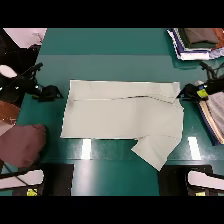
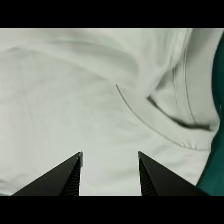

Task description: Fold the shirts.

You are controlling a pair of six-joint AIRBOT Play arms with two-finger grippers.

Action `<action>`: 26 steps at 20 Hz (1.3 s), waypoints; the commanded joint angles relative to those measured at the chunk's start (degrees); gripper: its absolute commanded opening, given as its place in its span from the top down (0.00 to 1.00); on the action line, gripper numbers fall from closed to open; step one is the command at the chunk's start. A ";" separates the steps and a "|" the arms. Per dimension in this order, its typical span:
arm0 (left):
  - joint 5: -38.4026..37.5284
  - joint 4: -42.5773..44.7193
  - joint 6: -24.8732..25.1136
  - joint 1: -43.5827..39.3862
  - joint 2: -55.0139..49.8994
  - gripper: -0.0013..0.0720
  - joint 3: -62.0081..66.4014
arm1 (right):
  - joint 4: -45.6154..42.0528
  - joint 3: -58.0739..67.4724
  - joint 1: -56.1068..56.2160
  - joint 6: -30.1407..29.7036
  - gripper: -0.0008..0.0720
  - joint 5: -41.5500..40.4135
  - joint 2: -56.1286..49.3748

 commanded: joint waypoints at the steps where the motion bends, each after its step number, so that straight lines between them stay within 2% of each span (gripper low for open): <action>1: -4.11 2.23 0.87 1.11 9.84 0.07 -12.39 | 0.79 -6.43 -3.87 -2.86 0.42 3.17 7.98; 6: -0.98 0.37 0.55 1.11 15.50 0.07 -28.20 | 0.85 -14.12 -8.63 -3.67 0.42 2.95 15.61; 14: 1.81 -4.28 0.72 1.11 15.50 0.07 -32.70 | 3.89 -14.67 -8.94 -3.67 0.43 2.91 18.47; 15: 2.86 -5.07 0.57 1.11 15.50 0.10 -32.70 | 3.76 -14.67 -8.90 -3.67 0.42 2.93 18.47; 16: 3.63 -6.25 0.61 1.11 15.50 0.41 -32.70 | 3.72 -14.69 -8.90 -3.67 0.42 3.32 18.47; 17: 4.00 -7.32 0.76 1.11 15.50 0.58 -32.70 | 3.56 -14.69 -8.92 -3.67 0.42 3.67 18.47; 19: 3.80 -8.31 0.74 1.11 15.50 0.59 -32.70 | 2.64 -14.71 -9.07 -3.65 0.42 4.50 18.47; 20: 3.39 -8.26 1.01 1.11 15.50 0.91 -32.68 | 1.16 -14.71 -9.07 -3.65 0.42 4.96 18.47; 23: 2.40 -8.31 1.44 1.11 15.50 0.94 -31.19 | -5.09 -15.87 -9.09 -3.21 0.43 8.70 18.49; 26: 1.27 -8.35 1.86 1.11 15.52 0.94 -28.89 | -8.28 -24.39 -9.35 -1.88 0.42 11.72 19.12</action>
